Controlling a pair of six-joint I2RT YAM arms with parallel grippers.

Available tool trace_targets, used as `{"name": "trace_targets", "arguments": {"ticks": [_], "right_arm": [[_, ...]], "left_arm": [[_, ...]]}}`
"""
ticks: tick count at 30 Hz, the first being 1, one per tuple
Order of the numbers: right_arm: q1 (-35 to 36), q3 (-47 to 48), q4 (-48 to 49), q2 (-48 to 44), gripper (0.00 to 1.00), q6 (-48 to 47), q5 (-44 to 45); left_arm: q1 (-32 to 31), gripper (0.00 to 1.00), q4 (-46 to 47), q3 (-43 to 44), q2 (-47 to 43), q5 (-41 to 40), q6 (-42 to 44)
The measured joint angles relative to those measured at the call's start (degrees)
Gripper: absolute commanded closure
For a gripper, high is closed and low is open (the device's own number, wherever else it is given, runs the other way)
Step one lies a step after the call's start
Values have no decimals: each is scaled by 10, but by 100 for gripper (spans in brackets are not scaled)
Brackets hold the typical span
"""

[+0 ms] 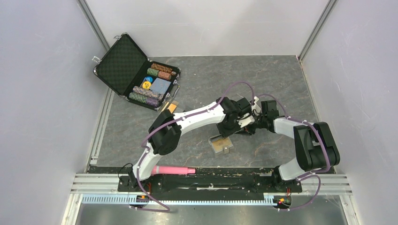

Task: Put the credit cards into the card holder
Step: Close the card holder at the center of the board.

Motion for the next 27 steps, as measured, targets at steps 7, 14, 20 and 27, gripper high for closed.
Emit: {"name": "trace_targets", "arguments": {"ticks": [7, 14, 20, 27], "right_arm": [[-5, 0, 0, 0, 62, 1, 1], [-7, 0, 0, 0, 62, -2, 0], [-7, 0, -9, 0, 64, -22, -7], [-3, 3, -24, 0, 70, -48, -33]], "left_arm": [[-19, 47, 0, -3, 0, -1, 1], [-18, 47, 5, -20, -20, 59, 0], [-18, 46, 21, -38, -57, 126, -8], [-8, 49, 53, -94, -102, 192, -30]]}}
